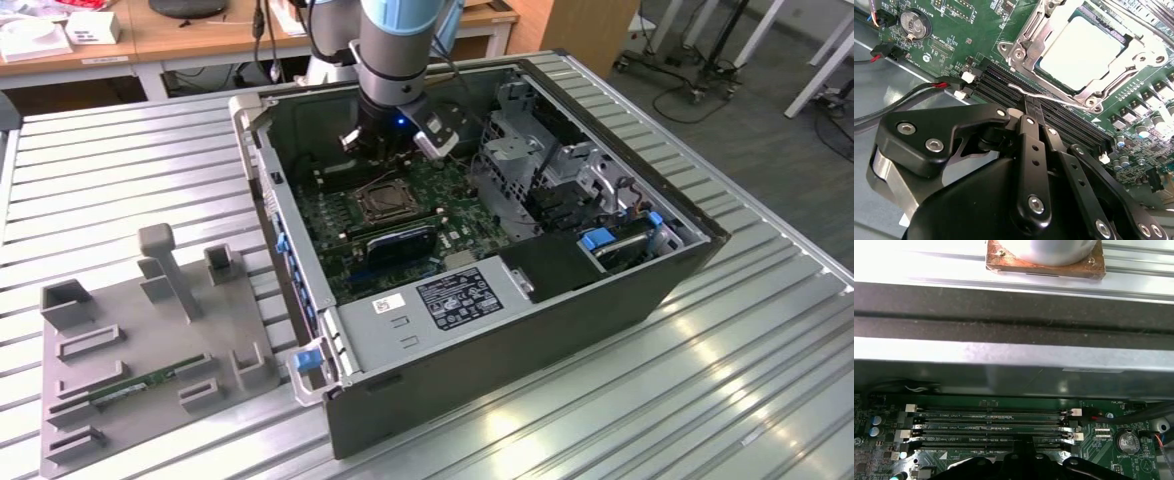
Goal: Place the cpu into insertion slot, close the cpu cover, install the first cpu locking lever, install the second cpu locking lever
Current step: 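Install the first cpu locking lever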
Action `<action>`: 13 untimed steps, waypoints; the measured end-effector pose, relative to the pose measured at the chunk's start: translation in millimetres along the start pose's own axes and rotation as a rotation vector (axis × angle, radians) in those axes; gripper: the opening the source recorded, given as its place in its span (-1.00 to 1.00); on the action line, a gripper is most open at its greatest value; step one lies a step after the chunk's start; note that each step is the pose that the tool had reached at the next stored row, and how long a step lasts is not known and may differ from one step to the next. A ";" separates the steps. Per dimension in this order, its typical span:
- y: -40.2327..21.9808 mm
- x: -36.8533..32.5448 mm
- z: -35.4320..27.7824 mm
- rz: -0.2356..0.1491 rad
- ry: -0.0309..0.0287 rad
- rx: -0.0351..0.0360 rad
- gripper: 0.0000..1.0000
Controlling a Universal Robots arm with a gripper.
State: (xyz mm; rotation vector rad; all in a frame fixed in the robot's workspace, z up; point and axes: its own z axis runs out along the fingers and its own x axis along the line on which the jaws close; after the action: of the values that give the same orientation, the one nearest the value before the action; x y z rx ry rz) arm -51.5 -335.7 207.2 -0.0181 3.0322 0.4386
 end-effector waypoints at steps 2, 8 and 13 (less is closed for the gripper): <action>-0.2 -0.6 0.5 0.000 0.0000 -0.0001 -0.79; -0.7 -2.9 2.0 0.000 0.0000 0.0000 -0.79; -1.2 -4.0 3.3 0.000 0.0000 0.0000 -0.79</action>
State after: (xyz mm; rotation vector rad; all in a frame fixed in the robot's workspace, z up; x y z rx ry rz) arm -47.2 -335.9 204.0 -0.0181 3.0322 0.4386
